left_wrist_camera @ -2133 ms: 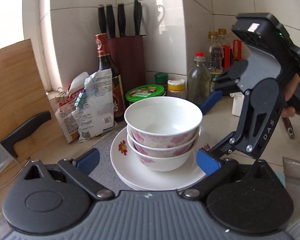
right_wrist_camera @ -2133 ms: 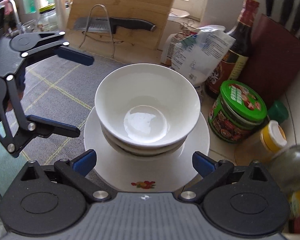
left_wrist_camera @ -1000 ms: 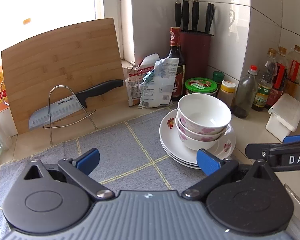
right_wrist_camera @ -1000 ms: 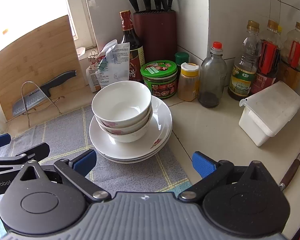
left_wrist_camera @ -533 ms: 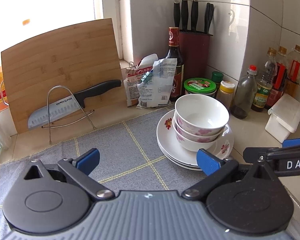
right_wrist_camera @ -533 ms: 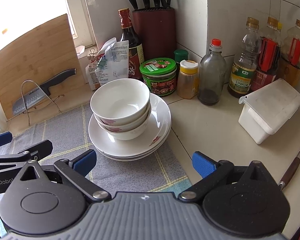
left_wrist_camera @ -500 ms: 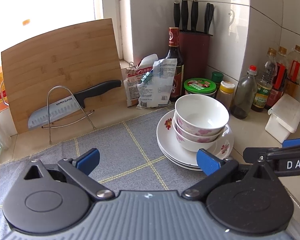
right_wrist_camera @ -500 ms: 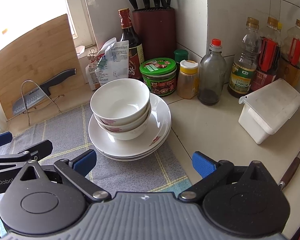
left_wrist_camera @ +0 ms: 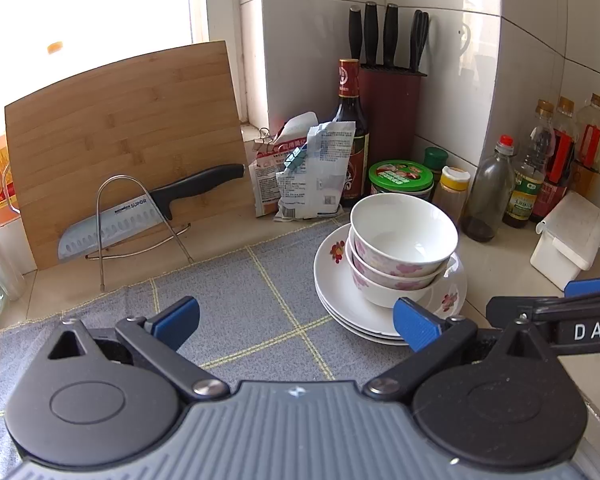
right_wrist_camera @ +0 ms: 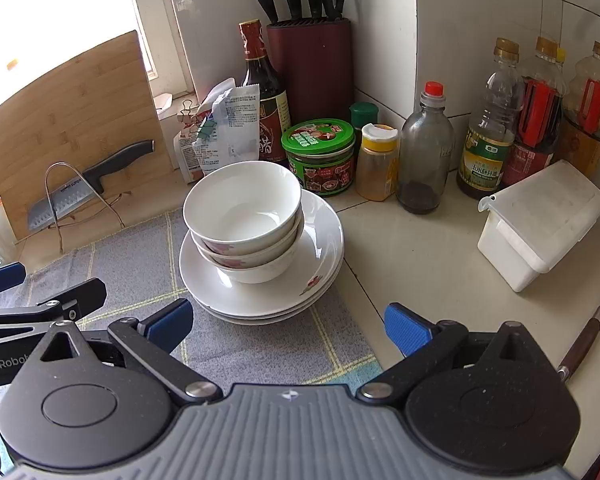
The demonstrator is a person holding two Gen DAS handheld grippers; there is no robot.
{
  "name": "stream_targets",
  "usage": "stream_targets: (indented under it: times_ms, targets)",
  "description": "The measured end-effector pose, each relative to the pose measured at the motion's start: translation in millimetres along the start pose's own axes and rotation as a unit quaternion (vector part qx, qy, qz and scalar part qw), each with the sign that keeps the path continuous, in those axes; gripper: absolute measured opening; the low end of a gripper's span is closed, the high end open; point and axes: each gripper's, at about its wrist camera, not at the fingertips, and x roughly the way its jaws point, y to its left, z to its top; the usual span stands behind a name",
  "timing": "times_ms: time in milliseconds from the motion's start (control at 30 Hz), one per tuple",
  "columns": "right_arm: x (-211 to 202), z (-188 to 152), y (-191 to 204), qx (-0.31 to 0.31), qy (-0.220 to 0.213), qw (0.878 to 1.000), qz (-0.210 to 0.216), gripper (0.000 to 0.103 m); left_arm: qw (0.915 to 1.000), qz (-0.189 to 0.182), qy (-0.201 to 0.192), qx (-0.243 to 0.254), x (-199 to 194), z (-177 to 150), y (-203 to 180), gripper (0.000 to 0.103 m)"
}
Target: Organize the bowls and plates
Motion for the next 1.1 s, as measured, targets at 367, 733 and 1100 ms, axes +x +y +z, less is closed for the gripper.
stream_targets:
  times_ms: [367, 733, 1100]
  targets:
    - [0.3, 0.4, 0.7, -0.001, 0.001, 1.000, 0.001, 0.103, 1.0000, -0.001, 0.000, -0.002, -0.8, -0.1, 3.8, 0.102]
    - [-0.3, 1.1, 2.8, -0.003, 0.001, 1.000, -0.002, 0.103, 1.0000, -0.001, 0.000, -0.001, -1.1, 0.1, 4.6, 0.102]
    - [-0.8, 3.3, 2.0, -0.004, 0.000, 1.000, -0.004, 0.103, 1.0000, -0.002, 0.002, -0.004, -0.1, 1.7, 5.8, 0.102]
